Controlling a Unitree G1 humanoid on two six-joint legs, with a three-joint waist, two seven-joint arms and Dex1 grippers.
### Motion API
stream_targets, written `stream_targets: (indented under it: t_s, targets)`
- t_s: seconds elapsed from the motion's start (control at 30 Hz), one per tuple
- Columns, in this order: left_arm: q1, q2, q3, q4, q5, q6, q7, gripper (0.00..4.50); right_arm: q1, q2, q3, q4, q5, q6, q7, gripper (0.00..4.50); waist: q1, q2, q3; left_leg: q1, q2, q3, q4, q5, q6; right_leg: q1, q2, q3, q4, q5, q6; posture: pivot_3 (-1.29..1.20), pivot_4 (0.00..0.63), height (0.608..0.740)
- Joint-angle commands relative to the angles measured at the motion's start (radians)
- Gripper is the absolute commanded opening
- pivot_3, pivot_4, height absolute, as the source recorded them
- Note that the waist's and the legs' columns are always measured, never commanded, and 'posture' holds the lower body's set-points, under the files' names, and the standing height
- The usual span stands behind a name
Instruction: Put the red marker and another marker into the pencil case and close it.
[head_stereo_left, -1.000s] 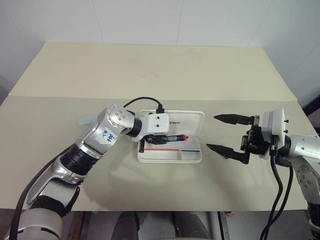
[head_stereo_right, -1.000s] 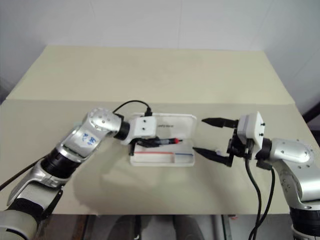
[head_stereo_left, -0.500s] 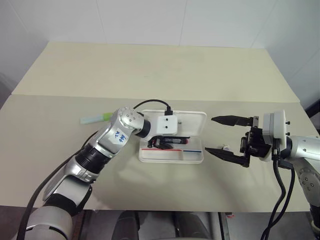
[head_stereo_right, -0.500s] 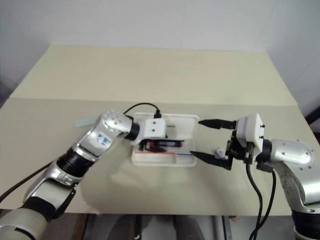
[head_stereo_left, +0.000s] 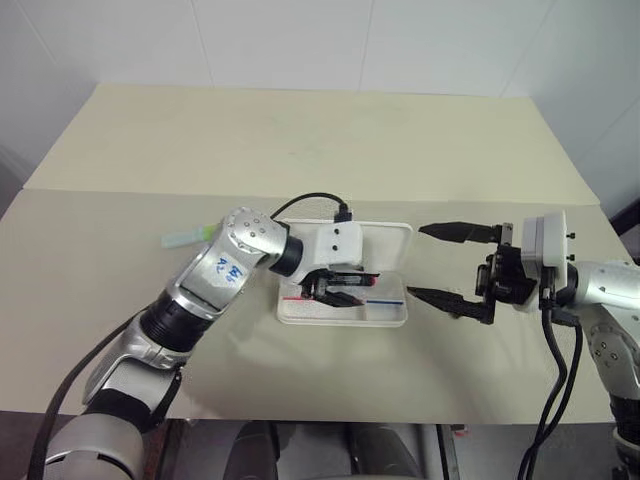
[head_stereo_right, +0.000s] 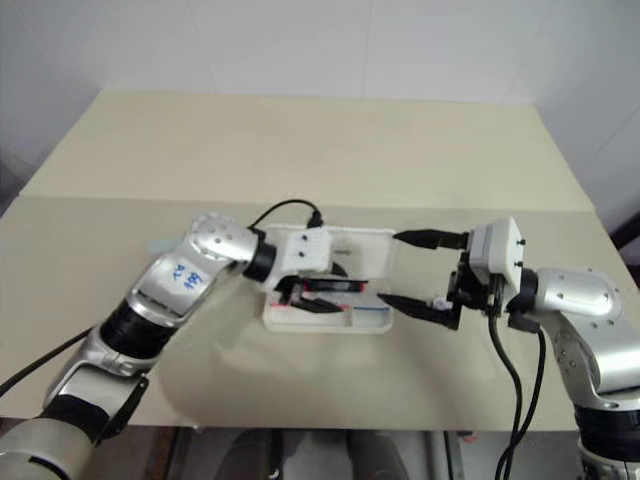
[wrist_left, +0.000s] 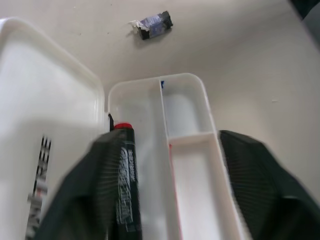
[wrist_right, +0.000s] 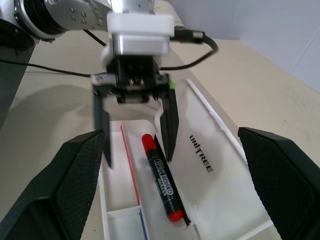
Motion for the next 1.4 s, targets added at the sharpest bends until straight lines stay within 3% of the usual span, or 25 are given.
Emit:
stream_targets:
  t_s: [0.03,0.27,0.37,0.43,0.53,0.67,0.8,1.17,1.4]
  targets:
    - [-0.012,0.081,0.099,-0.077,-0.111,0.074,-0.070,4.46,-0.052,0.011,-0.001,0.018,0.004,-0.023,0.005,4.50,-0.002,0.000,0.000,0.000,0.000,0.000,0.000,0.000,0.000,0.000,0.000,0.000,0.000,0.000,0.000,0.00,0.150,0.740]
    - [0.032,0.308,0.233,-0.123,-0.266,0.130,-0.196,4.46,-0.119,0.028,0.040,0.036,0.001,-0.020,0.030,4.50,-0.003,0.000,0.000,0.000,0.000,0.000,-0.001,0.000,0.000,-0.001,0.000,-0.001,0.000,-0.001,-0.001,0.00,0.150,0.740]
    - [0.108,0.475,0.290,-0.138,-0.313,0.128,-0.289,4.46,-0.151,0.040,0.051,0.046,0.004,-0.017,0.032,4.50,-0.011,0.000,0.000,0.000,0.001,0.000,-0.002,0.000,0.000,-0.001,0.000,-0.001,-0.001,-0.001,-0.001,0.00,0.150,0.740]
    - [0.155,0.566,0.296,-0.109,-0.281,0.059,-0.316,4.46,-0.170,0.049,0.058,0.051,0.008,-0.012,0.034,4.50,-0.018,0.000,0.000,0.000,0.001,0.000,-0.003,0.000,0.000,-0.001,-0.001,-0.001,-0.001,-0.002,-0.002,0.00,0.150,0.740]
    - [0.170,0.624,0.281,-0.012,-0.204,-0.056,-0.297,4.46,-0.192,0.057,0.071,0.059,0.006,-0.012,0.044,4.50,-0.018,0.000,0.000,0.000,0.001,0.000,-0.003,0.000,0.000,-0.001,-0.001,-0.002,0.000,-0.002,-0.003,0.00,0.150,0.740]
    - [0.108,0.600,0.260,0.162,-0.116,-0.166,-0.243,4.46,-0.217,0.070,0.085,0.067,0.006,-0.010,0.054,4.50,-0.019,0.000,0.000,0.000,0.001,0.000,-0.002,0.000,0.000,-0.001,-0.001,-0.002,0.000,-0.002,-0.003,0.00,0.150,0.740]
    - [0.025,0.593,0.147,0.470,0.129,-0.426,-0.155,4.46,-0.244,0.086,0.099,0.050,0.015,-0.003,0.059,4.50,-0.023,0.000,0.000,0.000,0.001,0.001,-0.002,0.000,0.000,-0.002,-0.001,-0.002,0.000,-0.002,-0.003,0.00,0.150,0.740]
    - [-0.222,0.431,0.052,1.044,0.347,-0.740,-0.112,4.46,-0.275,0.087,0.137,-0.027,0.068,0.061,0.082,4.50,-0.021,0.000,0.000,-0.007,0.002,0.002,-0.003,0.000,0.000,-0.012,-0.001,-0.003,0.004,-0.003,-0.005,0.00,0.150,0.740]
    - [-0.345,0.361,0.041,1.288,0.426,-0.856,-0.061,4.46,-0.260,0.082,0.128,-0.037,0.062,0.067,0.072,4.50,-0.022,0.000,0.000,-0.007,0.001,0.003,-0.002,0.000,0.000,-0.013,-0.001,-0.002,0.006,-0.003,-0.005,0.00,0.150,0.740]
